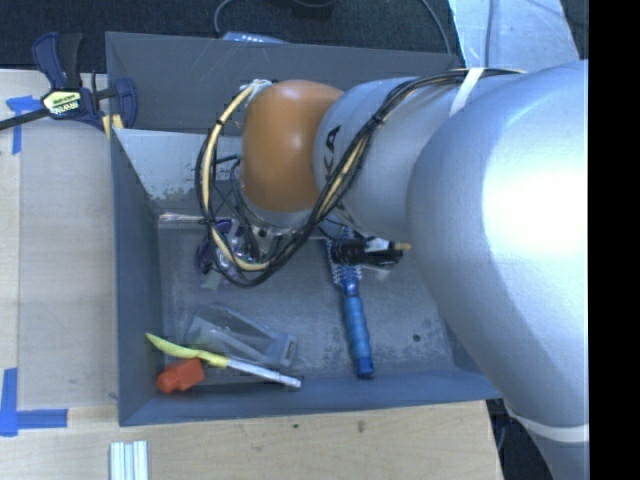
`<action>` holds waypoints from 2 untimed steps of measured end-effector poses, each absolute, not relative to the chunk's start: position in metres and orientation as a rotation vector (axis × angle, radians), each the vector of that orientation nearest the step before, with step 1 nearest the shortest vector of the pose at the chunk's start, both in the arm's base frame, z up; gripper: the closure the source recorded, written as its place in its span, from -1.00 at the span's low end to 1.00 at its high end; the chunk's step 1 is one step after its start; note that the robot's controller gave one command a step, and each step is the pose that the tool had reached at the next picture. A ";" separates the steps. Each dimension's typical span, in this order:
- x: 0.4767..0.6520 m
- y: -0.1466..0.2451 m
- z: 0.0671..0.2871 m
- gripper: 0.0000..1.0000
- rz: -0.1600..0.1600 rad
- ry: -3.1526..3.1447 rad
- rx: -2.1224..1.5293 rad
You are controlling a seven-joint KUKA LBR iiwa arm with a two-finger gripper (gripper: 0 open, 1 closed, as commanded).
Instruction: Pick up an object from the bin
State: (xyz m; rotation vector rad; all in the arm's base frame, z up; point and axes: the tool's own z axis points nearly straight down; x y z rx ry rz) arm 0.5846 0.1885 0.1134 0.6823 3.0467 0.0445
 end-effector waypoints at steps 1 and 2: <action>0.594 0.183 0.149 1.00 0.070 3.023 0.698; 0.585 0.157 0.127 1.00 0.050 3.048 0.654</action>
Offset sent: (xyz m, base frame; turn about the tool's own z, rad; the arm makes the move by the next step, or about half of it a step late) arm -0.0025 -0.0380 0.0081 -0.0232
